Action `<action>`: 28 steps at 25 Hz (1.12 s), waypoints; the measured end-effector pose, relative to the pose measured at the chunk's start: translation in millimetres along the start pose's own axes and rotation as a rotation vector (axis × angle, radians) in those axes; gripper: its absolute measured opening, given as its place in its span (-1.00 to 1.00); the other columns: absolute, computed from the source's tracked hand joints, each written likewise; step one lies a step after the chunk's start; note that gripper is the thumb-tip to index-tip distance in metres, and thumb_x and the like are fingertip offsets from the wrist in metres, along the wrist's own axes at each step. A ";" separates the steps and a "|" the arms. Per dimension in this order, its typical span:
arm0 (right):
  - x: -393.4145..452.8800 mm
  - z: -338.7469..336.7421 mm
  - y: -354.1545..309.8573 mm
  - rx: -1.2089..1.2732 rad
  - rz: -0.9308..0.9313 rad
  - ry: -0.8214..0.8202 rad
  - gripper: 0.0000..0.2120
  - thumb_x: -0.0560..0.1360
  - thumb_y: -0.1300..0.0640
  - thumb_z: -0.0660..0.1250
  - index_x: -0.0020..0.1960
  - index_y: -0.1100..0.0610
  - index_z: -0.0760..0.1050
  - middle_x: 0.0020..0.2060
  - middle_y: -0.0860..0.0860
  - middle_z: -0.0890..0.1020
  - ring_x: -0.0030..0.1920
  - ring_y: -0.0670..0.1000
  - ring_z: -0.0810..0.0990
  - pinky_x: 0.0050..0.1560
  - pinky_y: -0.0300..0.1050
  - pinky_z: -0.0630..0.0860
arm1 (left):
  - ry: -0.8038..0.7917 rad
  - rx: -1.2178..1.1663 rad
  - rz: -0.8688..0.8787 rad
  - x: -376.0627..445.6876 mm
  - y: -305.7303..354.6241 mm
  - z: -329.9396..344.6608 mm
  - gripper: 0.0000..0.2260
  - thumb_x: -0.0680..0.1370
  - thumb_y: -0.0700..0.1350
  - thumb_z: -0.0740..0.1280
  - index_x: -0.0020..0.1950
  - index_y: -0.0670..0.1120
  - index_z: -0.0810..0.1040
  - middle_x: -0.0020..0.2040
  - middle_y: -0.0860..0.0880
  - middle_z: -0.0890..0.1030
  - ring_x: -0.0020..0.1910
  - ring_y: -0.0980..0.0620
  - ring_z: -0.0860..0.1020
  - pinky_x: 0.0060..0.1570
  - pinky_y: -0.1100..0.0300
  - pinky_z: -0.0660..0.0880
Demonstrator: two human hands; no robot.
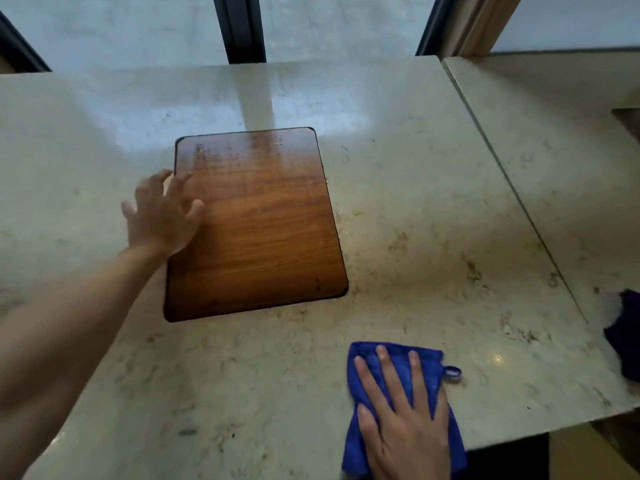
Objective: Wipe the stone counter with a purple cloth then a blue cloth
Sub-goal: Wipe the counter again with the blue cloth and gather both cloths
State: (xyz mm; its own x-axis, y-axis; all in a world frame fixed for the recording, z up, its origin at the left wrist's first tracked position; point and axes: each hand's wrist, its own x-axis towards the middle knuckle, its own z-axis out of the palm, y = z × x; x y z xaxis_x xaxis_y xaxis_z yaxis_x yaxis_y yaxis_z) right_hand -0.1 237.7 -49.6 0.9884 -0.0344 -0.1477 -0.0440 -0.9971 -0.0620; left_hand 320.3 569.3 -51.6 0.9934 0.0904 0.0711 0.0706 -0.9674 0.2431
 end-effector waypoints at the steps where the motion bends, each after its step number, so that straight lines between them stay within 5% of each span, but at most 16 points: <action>1: 4.5 0.2 -9.2 0.006 -0.041 -0.007 -0.41 0.44 -0.14 0.17 0.47 -0.18 0.35 0.48 -0.06 0.39 0.47 0.21 0.34 0.25 0.42 0.36 | -0.016 0.010 -0.038 3.1 -11.8 -0.2 -0.52 0.54 0.18 0.20 0.46 0.13 0.31 0.52 -0.09 0.27 0.50 -0.22 0.20 0.33 -0.46 0.13; 7: 170.0 -18.3 -66.4 0.109 -0.018 -0.007 -0.47 0.59 -0.16 0.00 0.56 -0.20 0.14 0.55 -0.08 0.25 0.56 0.21 0.15 0.38 0.46 0.14 | -0.105 0.064 -0.074 2.8 -35.6 8.7 -0.41 0.52 0.33 -0.02 0.53 0.21 0.21 0.60 -0.03 0.15 0.58 -0.16 0.04 0.40 -0.46 -0.06; 14: 303.9 -26.6 -68.8 0.089 -0.070 0.095 -0.52 0.64 -0.06 -0.08 0.55 -0.19 0.18 0.53 -0.09 0.31 0.54 0.15 0.20 0.46 0.40 0.05 | -0.159 0.132 -0.063 2.9 -35.7 6.5 -0.39 0.53 0.30 0.00 0.56 0.14 0.24 0.60 -0.07 0.18 0.58 -0.20 0.06 0.39 -0.48 0.02; 22: 591.3 -71.5 -82.7 0.165 0.059 0.085 -0.51 0.63 -0.03 -0.10 0.55 -0.23 0.08 0.59 -0.13 0.11 0.58 0.14 -0.03 0.46 0.43 -0.11 | -0.084 0.165 -0.025 2.7 -41.4 12.1 -0.36 0.55 0.37 -0.07 0.52 0.10 0.34 0.57 -0.09 0.27 0.54 -0.26 0.19 0.32 -0.49 0.09; 28: 697.5 -86.3 -130.4 0.138 0.010 0.055 -0.52 0.64 -0.04 -0.14 0.54 -0.27 0.10 0.60 -0.11 0.06 0.58 0.19 -0.13 0.43 0.49 -0.21 | -0.057 0.146 -0.020 7.1 -37.4 14.4 -0.38 0.45 0.25 0.16 0.49 0.11 0.38 0.56 -0.08 0.29 0.53 -0.28 0.21 0.34 -0.51 0.08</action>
State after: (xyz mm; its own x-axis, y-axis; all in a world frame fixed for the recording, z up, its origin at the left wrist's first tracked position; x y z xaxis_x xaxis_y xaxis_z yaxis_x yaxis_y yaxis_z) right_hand 707.7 337.8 -59.3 0.9941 -0.0522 -0.0949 -0.0701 -0.9780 -0.1963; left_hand 326.0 602.7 -74.1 0.9949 0.1006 0.0118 0.0989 -0.9900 0.1006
